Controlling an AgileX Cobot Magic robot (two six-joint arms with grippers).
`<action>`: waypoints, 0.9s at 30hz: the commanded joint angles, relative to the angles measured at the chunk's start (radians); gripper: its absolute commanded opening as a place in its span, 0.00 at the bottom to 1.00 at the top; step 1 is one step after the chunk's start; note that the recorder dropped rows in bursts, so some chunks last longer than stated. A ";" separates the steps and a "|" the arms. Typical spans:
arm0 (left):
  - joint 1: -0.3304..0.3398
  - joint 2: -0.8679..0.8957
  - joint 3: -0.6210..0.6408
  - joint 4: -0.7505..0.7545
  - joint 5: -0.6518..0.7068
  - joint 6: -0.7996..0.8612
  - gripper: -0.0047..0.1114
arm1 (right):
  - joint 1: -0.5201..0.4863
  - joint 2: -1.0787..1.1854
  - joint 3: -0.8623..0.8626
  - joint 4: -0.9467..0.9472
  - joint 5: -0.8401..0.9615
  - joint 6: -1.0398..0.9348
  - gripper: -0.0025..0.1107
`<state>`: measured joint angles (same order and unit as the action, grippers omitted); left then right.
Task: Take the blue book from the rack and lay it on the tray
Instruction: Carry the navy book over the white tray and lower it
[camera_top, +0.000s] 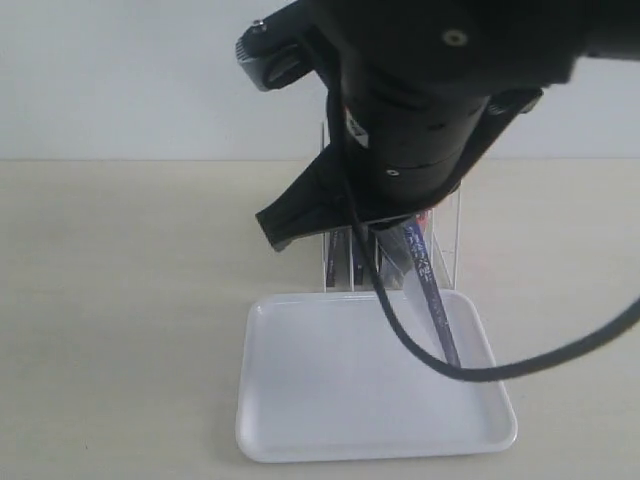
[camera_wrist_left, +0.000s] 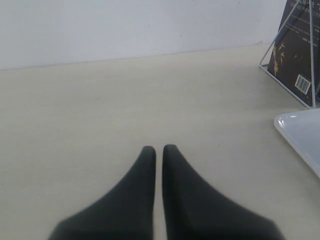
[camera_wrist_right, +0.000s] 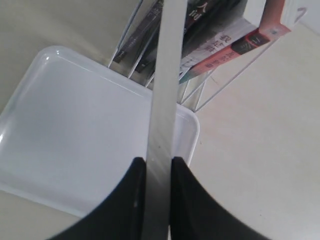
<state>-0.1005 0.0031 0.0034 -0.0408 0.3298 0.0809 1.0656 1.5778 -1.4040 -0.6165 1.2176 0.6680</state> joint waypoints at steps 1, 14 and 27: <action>0.000 -0.003 -0.003 0.001 -0.015 -0.007 0.08 | 0.002 0.036 -0.026 -0.039 0.003 -0.027 0.02; 0.000 -0.003 -0.003 0.001 -0.015 -0.007 0.08 | 0.002 0.051 -0.026 -0.023 0.003 -0.023 0.02; 0.000 -0.003 -0.003 0.001 -0.015 -0.007 0.08 | 0.002 0.065 0.025 -0.021 0.003 0.000 0.02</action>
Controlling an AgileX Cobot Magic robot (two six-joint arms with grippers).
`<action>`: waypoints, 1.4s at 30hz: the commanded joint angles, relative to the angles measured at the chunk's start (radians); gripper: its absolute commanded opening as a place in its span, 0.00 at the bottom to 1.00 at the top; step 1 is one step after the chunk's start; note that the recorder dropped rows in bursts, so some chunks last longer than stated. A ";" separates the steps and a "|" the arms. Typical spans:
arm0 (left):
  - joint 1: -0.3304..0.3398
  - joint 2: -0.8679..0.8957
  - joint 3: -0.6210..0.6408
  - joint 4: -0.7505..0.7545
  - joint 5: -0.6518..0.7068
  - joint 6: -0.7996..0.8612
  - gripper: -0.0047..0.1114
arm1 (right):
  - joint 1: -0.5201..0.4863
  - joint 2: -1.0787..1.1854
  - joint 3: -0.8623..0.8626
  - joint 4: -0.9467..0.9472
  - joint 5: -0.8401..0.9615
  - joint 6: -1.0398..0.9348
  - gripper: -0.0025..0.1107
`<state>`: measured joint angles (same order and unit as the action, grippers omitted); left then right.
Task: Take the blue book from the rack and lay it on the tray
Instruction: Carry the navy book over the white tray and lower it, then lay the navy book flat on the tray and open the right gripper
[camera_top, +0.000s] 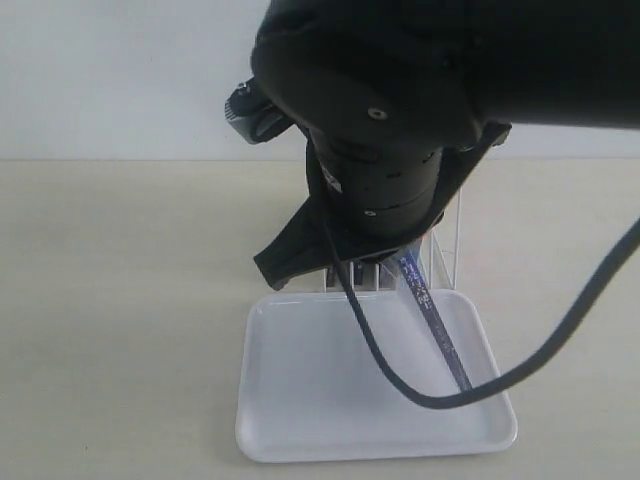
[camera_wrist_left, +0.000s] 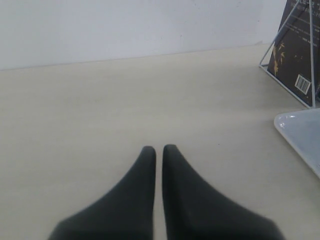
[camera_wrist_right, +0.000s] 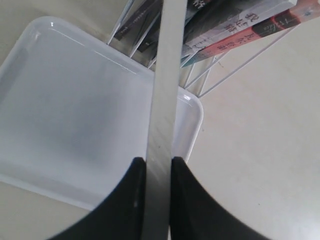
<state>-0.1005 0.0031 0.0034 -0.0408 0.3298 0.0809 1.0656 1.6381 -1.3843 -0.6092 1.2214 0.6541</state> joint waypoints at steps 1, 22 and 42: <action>0.000 -0.003 -0.003 0.001 -0.015 -0.007 0.08 | 0.002 0.013 0.005 -0.026 0.000 0.020 0.02; 0.000 -0.003 -0.003 0.001 -0.015 -0.007 0.08 | 0.002 0.138 0.007 0.055 0.000 0.011 0.02; 0.000 -0.003 -0.003 0.001 -0.015 -0.007 0.08 | 0.002 0.138 -0.016 0.104 -0.001 0.071 0.50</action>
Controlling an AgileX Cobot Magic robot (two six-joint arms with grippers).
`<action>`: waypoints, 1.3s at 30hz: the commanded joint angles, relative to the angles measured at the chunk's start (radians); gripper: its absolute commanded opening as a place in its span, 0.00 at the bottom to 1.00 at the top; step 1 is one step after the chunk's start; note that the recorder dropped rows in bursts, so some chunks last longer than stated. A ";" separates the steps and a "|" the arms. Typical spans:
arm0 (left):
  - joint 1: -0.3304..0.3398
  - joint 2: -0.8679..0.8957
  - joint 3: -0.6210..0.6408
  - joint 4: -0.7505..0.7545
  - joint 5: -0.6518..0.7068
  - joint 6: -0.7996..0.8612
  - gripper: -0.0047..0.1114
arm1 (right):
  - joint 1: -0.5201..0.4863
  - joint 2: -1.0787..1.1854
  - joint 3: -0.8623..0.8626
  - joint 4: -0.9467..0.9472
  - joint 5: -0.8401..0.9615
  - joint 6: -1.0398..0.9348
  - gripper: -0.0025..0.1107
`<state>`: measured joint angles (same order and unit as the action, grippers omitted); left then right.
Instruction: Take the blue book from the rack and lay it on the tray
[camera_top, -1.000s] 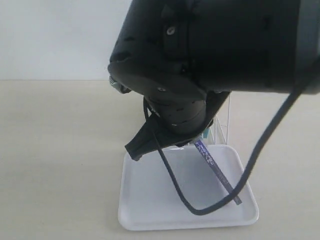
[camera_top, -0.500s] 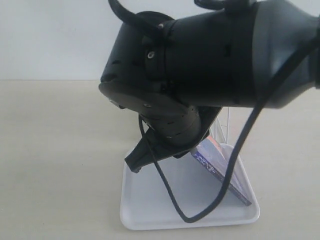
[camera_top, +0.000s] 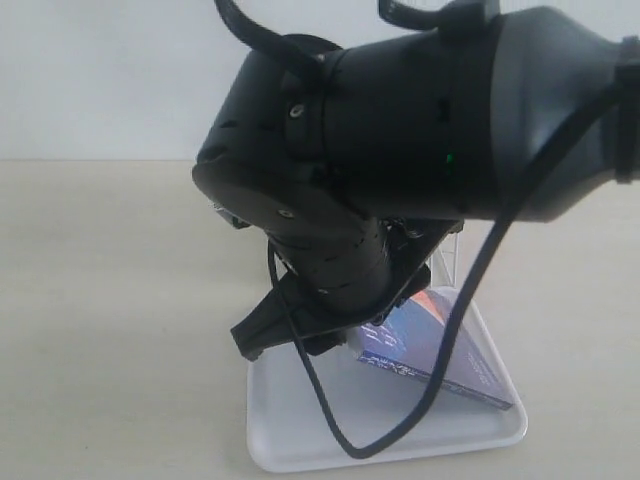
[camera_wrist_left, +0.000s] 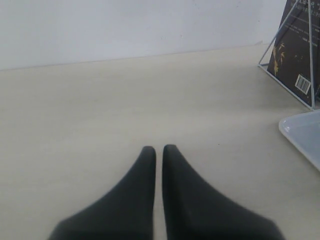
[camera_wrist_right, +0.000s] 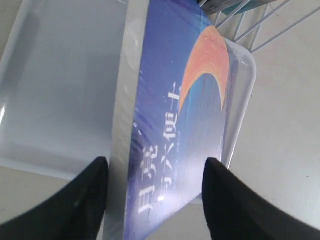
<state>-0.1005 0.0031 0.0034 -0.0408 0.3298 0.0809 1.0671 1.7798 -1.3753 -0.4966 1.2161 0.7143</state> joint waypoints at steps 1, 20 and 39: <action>0.000 -0.003 -0.003 0.001 -0.015 -0.007 0.08 | 0.000 -0.004 -0.034 -0.006 0.005 0.011 0.50; 0.000 -0.003 -0.003 0.001 -0.015 -0.007 0.08 | 0.000 -0.065 -0.150 -0.117 0.005 -0.039 0.02; 0.000 -0.003 -0.003 0.001 -0.015 -0.007 0.08 | 0.000 -0.532 0.125 -0.351 0.005 0.059 0.02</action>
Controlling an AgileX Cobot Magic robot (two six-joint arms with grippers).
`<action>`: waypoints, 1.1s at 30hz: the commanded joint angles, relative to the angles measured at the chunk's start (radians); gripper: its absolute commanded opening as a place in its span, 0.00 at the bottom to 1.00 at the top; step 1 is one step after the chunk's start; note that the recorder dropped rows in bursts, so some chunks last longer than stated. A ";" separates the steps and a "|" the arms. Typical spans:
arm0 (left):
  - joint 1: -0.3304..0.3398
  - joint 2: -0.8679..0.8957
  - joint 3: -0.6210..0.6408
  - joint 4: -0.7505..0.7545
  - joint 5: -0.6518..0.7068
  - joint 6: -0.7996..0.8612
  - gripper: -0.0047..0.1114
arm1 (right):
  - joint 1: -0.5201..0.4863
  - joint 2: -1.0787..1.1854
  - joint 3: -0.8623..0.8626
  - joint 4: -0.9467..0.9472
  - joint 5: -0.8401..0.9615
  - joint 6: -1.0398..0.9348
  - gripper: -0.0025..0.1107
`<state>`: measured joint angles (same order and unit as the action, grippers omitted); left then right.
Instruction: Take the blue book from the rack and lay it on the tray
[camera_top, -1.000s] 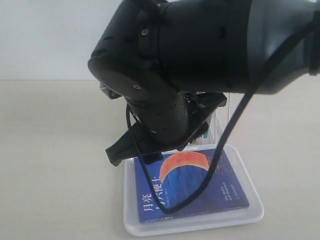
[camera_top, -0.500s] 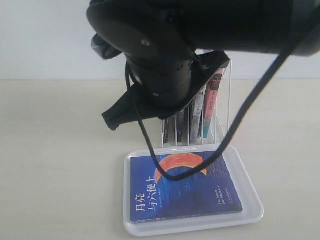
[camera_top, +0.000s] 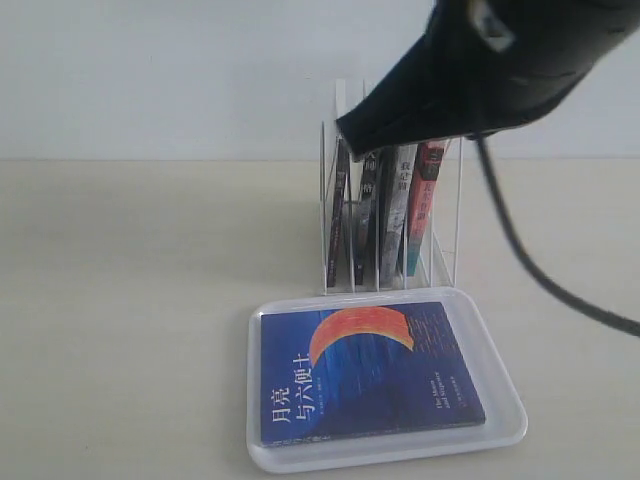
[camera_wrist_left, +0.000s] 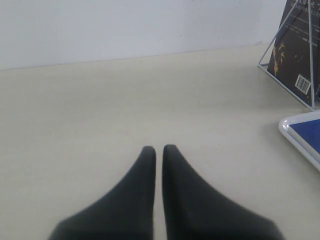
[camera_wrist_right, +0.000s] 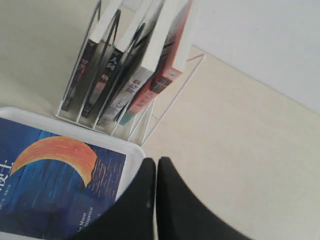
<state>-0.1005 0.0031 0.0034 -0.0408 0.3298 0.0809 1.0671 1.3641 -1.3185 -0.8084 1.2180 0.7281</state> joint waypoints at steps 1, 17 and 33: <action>0.000 -0.003 -0.003 0.001 -0.015 -0.007 0.08 | 0.000 -0.143 0.088 -0.051 0.003 0.062 0.02; 0.000 -0.003 -0.003 0.001 -0.015 -0.007 0.08 | 0.000 -0.436 0.267 -0.209 0.003 0.135 0.02; 0.000 -0.003 -0.003 0.001 -0.015 -0.007 0.08 | -0.412 -0.436 0.273 -0.174 -0.262 -0.046 0.02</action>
<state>-0.1005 0.0031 0.0034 -0.0408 0.3298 0.0809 0.7504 0.9321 -1.0463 -1.0584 1.0267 0.7584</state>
